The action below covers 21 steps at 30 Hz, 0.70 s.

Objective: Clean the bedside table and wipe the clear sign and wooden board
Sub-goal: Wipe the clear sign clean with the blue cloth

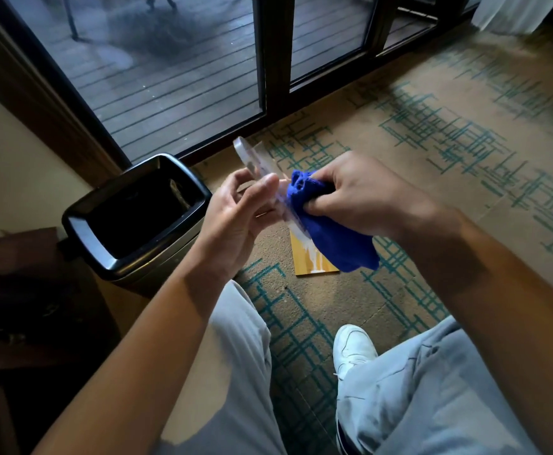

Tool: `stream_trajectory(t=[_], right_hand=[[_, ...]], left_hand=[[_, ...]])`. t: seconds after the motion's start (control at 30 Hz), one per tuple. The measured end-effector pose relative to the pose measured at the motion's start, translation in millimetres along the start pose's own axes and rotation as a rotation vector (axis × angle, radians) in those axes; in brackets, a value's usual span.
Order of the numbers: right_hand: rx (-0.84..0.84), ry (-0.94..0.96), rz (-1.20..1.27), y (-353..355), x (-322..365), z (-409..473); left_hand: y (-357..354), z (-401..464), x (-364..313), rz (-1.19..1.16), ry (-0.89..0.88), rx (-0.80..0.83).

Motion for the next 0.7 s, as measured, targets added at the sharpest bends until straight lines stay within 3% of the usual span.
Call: stream_trajectory(t=[0.17, 0.3, 0.4, 0.5, 0.7], right_hand=[[0.021, -0.001, -0.052, 0.0, -4.7, -2.9], [0.089, -0.034, -0.082, -18.5, -9.0, -5.4], [0.061, -0.047, -0.021, -24.8, -10.1, -1.8], [-0.019, -0.1, 0.084, -12.0, -18.3, 2.3], [-0.342, -0.166, 0.316, 26.4, -23.2, -1.2]], left_hand=[[4.0, 0.1, -8.6, -0.17, 0.005, -0.015], [4.5, 2.0, -19.6, -0.483, -0.007, 0.054], [1.0, 2.5, -21.6, -0.511, -0.024, 0.108], [1.5, 0.2, -19.6, -0.518, -0.02, 0.152], [3.7, -4.8, -18.9, -0.451, 0.041, 0.302]])
Point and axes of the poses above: each hand's wrist, its own z-axis towards the middle knuckle, its own y-axis out of the back of the hand, x = y × z, the point moved 5 cm from there along z, towards the middle knuckle, and after that the axes turned 9 degrees about y, right-handed, at the moved point
